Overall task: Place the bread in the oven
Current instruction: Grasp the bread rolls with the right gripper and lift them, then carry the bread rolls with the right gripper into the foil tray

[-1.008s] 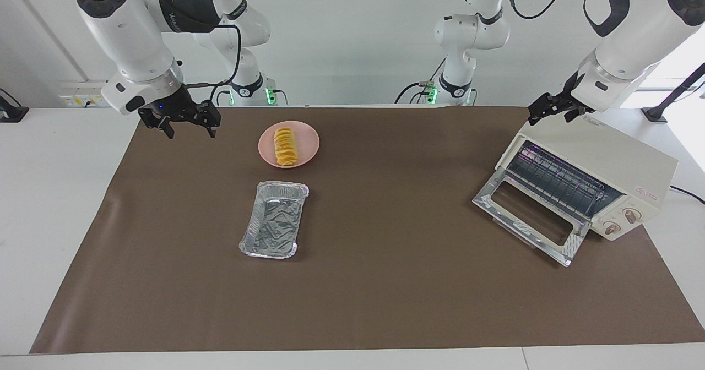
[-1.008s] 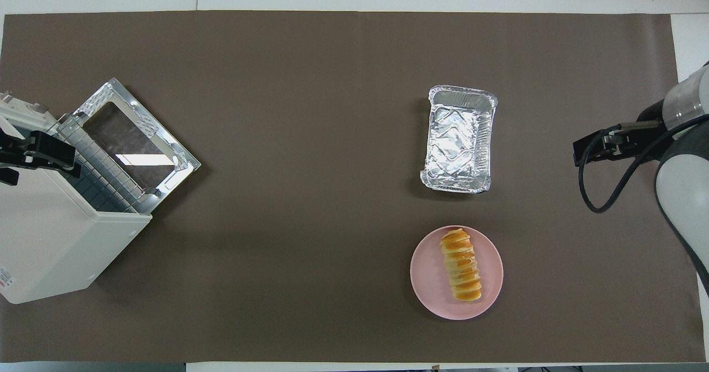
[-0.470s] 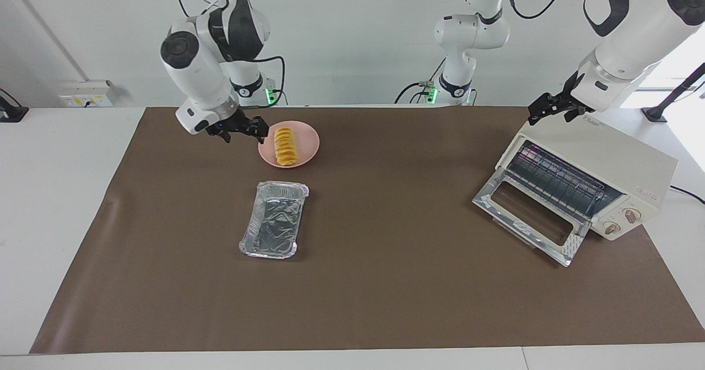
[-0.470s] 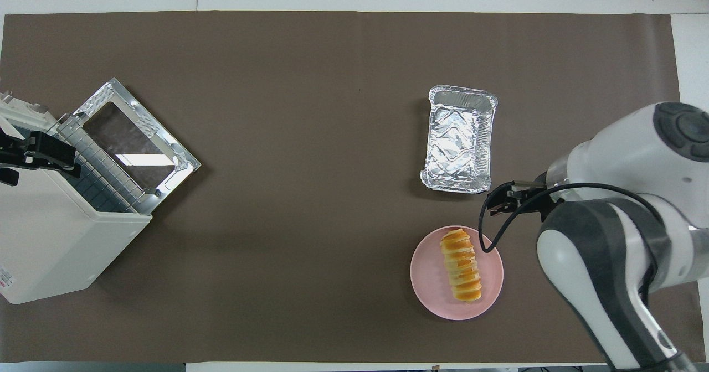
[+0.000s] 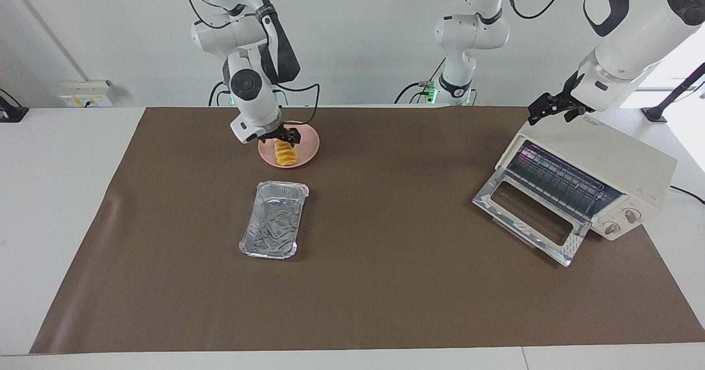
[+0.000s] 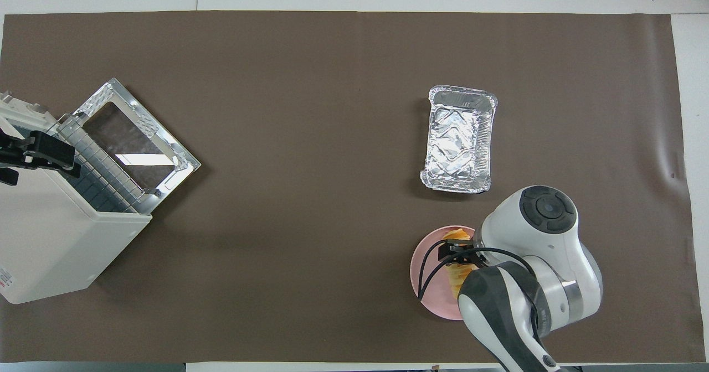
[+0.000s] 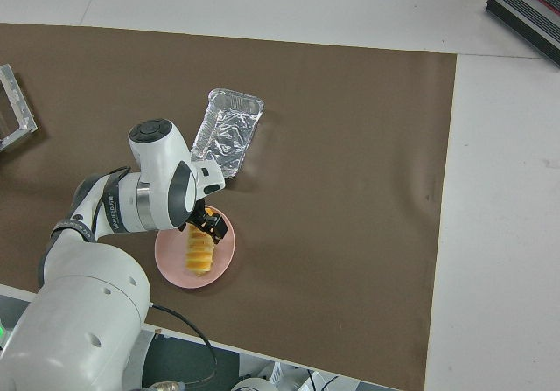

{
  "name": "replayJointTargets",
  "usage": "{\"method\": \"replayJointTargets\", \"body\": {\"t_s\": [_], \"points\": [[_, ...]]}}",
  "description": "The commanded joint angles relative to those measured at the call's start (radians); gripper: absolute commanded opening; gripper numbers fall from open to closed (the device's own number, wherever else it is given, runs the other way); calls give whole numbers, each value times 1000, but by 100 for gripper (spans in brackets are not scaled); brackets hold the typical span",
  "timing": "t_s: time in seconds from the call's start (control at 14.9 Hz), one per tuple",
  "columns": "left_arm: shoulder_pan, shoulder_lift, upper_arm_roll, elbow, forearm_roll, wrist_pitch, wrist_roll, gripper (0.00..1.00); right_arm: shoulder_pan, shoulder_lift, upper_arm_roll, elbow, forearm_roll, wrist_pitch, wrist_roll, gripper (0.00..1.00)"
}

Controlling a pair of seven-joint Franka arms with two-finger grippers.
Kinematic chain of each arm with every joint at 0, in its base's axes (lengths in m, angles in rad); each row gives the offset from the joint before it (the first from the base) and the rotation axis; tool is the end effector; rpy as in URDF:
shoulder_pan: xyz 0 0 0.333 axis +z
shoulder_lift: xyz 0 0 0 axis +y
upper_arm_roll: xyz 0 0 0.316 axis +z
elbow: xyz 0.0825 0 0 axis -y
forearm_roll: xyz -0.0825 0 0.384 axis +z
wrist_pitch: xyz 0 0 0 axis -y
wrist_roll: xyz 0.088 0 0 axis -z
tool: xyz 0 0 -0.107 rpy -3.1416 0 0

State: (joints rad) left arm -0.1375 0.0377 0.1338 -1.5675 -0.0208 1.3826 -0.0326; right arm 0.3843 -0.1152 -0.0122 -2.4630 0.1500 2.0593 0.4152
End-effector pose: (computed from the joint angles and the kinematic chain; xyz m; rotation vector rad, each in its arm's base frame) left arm 0.5431 -0.0059 0.5913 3.1102 0.0432 -0.3475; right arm 0.3992 0.1644 0.3188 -3.0936 0.2053 0.4892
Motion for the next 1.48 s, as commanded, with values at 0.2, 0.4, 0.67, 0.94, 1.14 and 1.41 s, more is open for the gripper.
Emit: {"method": "replayJointTargets", "body": {"t_s": [0.2, 0.4, 0.67, 0.94, 1.14, 1.41], "points": [[9, -25, -6, -26, 18, 18, -1, 100, 8, -37, -3, -103, 19, 131, -154, 92], [9, -25, -6, -25, 18, 18, -1, 100, 8, -37, -5, -103, 19, 137, -142, 23], [9, -25, -6, -26, 18, 19, -1, 100, 2, -44, -5, -74, 20, 118, -130, 0], [9, -25, -6, -26, 18, 19, -1, 100, -54, -43, -14, 143, 20, -101, -131, 0], [9, -25, -6, -25, 18, 18, -1, 100, -97, 96, -15, 480, 7, -281, -134, 0], [9, -27, -6, -25, 18, 19, -1, 100, -113, 280, -15, 703, -13, -205, -136, 0]]}}
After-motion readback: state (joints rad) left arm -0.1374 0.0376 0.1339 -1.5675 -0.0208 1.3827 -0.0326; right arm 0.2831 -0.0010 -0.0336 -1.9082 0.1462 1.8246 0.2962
